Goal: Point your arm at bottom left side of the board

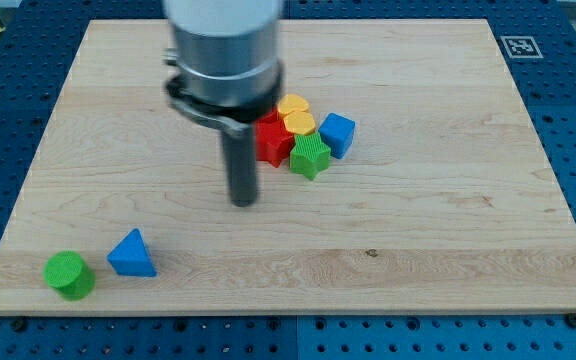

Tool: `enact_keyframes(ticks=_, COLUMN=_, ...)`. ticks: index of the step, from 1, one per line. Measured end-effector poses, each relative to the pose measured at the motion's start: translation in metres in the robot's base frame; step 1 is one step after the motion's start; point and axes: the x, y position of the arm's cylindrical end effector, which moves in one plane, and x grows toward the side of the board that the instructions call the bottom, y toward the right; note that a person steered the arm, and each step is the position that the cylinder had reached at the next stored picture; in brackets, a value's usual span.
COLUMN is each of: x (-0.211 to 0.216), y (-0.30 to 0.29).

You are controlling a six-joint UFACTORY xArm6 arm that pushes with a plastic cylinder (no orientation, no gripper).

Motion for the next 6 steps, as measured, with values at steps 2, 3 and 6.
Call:
enact_keyframes(ticks=2, x=-0.006, y=-0.149)
enact_keyframes(ticks=3, x=0.015, y=-0.204)
enact_keyframes(ticks=6, x=0.112, y=-0.222)
